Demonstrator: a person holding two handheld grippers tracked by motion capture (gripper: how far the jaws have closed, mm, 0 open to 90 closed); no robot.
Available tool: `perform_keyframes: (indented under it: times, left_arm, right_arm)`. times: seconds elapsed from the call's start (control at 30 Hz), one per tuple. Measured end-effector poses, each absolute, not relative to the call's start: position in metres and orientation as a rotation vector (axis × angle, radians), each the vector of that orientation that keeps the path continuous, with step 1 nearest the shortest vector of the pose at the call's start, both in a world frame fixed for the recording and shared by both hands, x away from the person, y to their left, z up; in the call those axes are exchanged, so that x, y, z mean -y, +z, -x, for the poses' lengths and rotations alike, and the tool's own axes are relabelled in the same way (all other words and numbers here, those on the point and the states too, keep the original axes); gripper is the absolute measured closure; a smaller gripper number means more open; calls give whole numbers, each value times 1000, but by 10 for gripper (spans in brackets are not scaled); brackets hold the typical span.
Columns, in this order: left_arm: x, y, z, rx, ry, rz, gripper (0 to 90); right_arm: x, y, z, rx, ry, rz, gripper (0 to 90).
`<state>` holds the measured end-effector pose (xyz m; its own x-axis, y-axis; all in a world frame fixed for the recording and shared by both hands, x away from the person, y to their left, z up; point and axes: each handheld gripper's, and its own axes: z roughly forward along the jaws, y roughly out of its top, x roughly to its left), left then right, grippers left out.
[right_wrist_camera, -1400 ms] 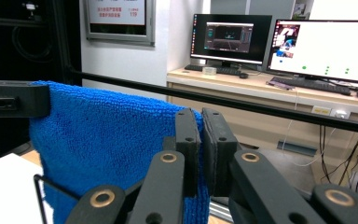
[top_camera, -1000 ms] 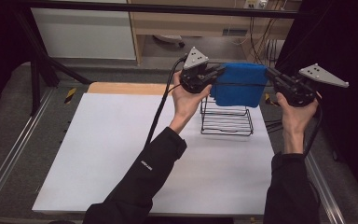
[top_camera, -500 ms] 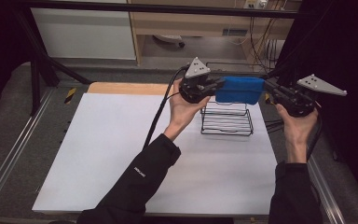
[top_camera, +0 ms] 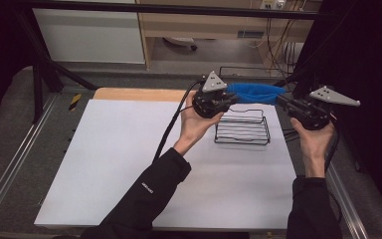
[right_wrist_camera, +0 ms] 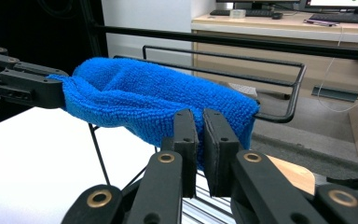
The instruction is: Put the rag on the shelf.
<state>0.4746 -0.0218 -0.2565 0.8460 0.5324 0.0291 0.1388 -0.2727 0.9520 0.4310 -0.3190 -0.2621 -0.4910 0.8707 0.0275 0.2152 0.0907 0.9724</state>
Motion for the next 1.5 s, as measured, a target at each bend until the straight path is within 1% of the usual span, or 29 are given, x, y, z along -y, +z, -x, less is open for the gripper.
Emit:
perform_keyframes:
  times: [0.13,0.2,0.37,0.4,0.53,0.67,0.73,0.8,0.87,0.93,1.07,1.13,1.33,1.43,1.5]
  left_arm:
    - [17,-248,-471,-526,398,-1824,709]
    - [14,-241,-468,-531,401,-1816,683]
    - [11,-228,-464,-523,398,-1781,682]
    - [12,-228,-464,-524,390,-1786,690]
    - [18,-239,-468,-545,359,-1863,789]
    - [21,-255,-476,-575,341,-1911,869]
    - [22,-261,-479,-585,344,-1931,897]
    - [24,-267,-481,-592,348,-1944,897]
    - [25,-271,-482,-595,360,-1954,898]
    - [27,-274,-484,-599,364,-1956,898]
    - [27,-279,-485,-603,370,-1953,898]
    - [27,-280,-485,-598,376,-1952,898]
    - [21,-281,-481,-579,364,-1951,892]
    - [15,-282,-476,-572,366,-1947,866]
    - [9,-283,-472,-575,362,-1942,843]
  right_arm:
    - [319,-264,-433,-1789,1425,-1061,849]
    - [319,-266,-434,-1791,1426,-1060,849]
    - [318,-269,-434,-1806,1407,-1052,844]
    - [318,-270,-434,-1808,1403,-1050,843]
    - [318,-270,-434,-1807,1403,-1039,831]
    - [319,-270,-433,-1815,1401,-1030,796]
    - [319,-270,-432,-1816,1408,-1032,760]
    - [320,-270,-430,-1808,1424,-1034,705]
    - [320,-268,-429,-1793,1449,-1037,673]
    - [319,-266,-428,-1785,1465,-1035,689]
    - [316,-268,-430,-1835,1458,-1058,856]
    - [315,-274,-432,-1849,1444,-1086,900]
    - [315,-291,-438,-1835,1380,-1119,900]
    - [315,-290,-436,-1825,1387,-1103,864]
    - [315,-288,-431,-1815,1410,-1093,817]
